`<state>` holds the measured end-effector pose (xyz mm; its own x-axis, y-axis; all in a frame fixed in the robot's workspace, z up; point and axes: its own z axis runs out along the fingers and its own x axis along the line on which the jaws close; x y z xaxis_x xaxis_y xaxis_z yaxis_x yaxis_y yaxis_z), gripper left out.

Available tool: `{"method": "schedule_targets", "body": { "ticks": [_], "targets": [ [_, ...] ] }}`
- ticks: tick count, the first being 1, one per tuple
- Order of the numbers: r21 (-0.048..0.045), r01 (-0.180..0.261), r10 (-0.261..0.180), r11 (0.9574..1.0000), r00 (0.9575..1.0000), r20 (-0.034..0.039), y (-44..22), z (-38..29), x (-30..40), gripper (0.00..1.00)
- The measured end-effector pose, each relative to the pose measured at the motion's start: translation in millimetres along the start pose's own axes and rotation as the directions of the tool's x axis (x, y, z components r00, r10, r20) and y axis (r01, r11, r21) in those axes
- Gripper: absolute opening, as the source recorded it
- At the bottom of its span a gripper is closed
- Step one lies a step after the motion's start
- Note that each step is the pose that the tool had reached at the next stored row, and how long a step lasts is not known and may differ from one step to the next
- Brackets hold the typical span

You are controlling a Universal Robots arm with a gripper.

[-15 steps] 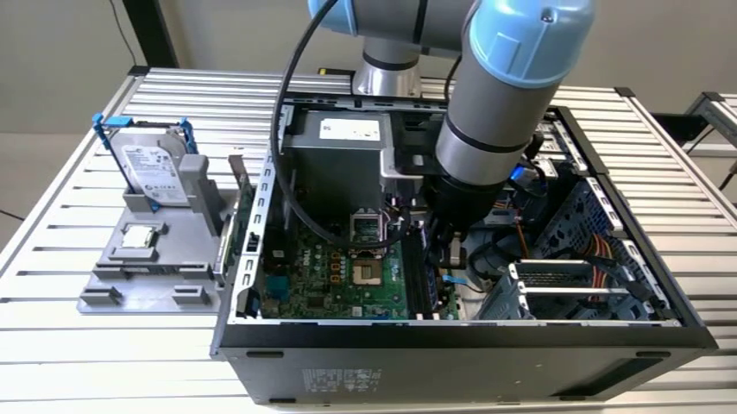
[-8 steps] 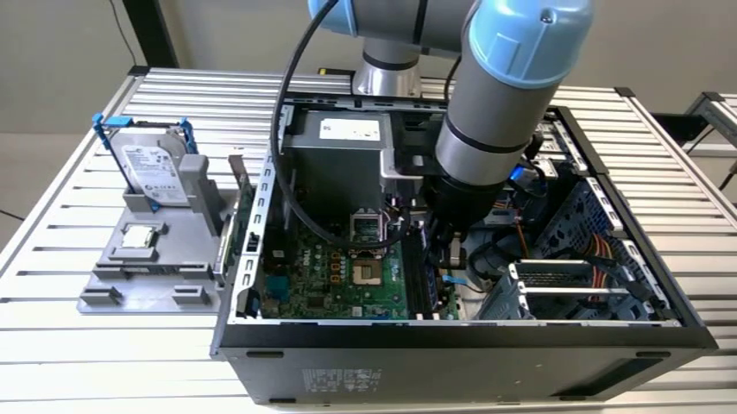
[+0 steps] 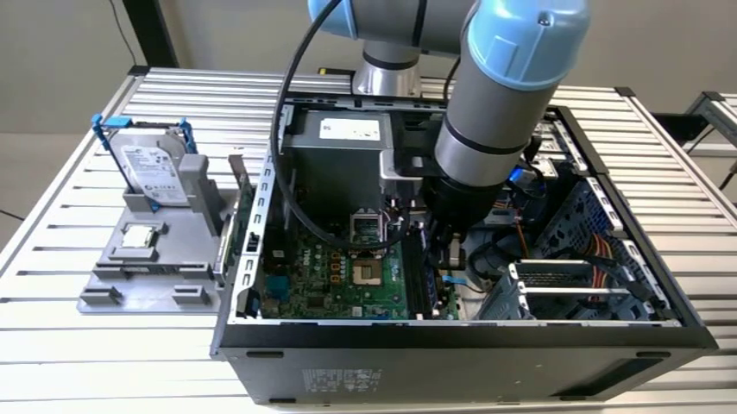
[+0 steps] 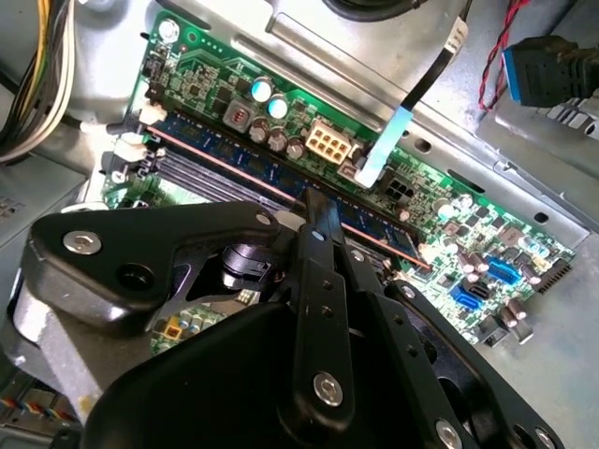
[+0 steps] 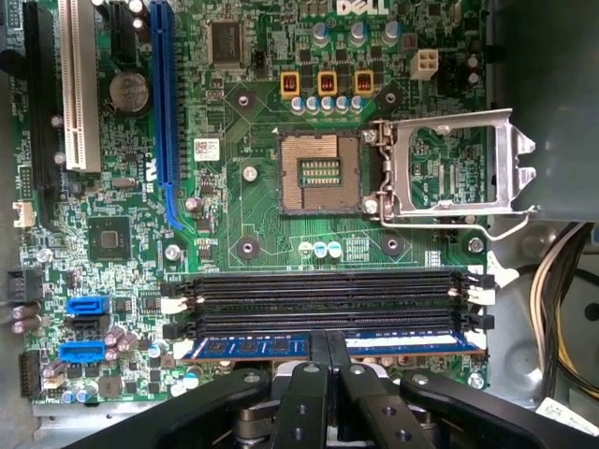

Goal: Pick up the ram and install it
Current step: 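Press down the ram until it locks into place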

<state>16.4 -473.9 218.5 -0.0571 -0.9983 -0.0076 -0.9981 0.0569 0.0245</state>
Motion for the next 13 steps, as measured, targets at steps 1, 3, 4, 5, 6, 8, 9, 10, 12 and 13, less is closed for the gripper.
{"method": "schedule_targets", "body": {
  "ticks": [1, 3, 4, 5, 6, 8, 9, 10, 12, 13],
  "targets": [
    [0.0, 0.0, 0.0, 1.0, 1.0, 0.0, 0.0, 0.3, 0.0, 0.0],
    [0.0001, 0.0, 0.0, 1.0, 1.0, 0.0002, 0.0, 0.7, 0.0, 0.0],
    [0.0001, 0.0, 0.0, 1.0, 1.0, 0.0002, 0.0, 0.8, -0.1, 0.0],
    [0.0001, 0.0, 0.0, 1.0, 1.0, 0.0002, 0.0, 0.8, -0.1, 0.0],
    [0.0001, 0.0, 0.0, 1.0, 1.0, 0.0001, 0.0, 0.8, -0.1, 0.0],
    [0.0001, 0.0, 0.0, 1.0, 1.0, 0.0001, -0.1, 0.8, -0.1, 0.0],
    [0.0002, 0.0, 0.0, 1.0, 1.0, 0.0005, 0.0, 0.7, -0.1, 0.0],
    [0.0002, 0.0, 0.0, 1.0, 1.0, 0.0007, 0.0, 0.3, -0.1, 0.0],
    [0.0003, 0.0, 0.0, 1.0, 1.0, 0.0013, 0.0, -1.2, -0.2, 0.0],
    [0.0004, 0.0, 0.0, 1.0, 1.0, 0.0018, 0.0, -2.0, -0.2, 0.0]
  ]
}}
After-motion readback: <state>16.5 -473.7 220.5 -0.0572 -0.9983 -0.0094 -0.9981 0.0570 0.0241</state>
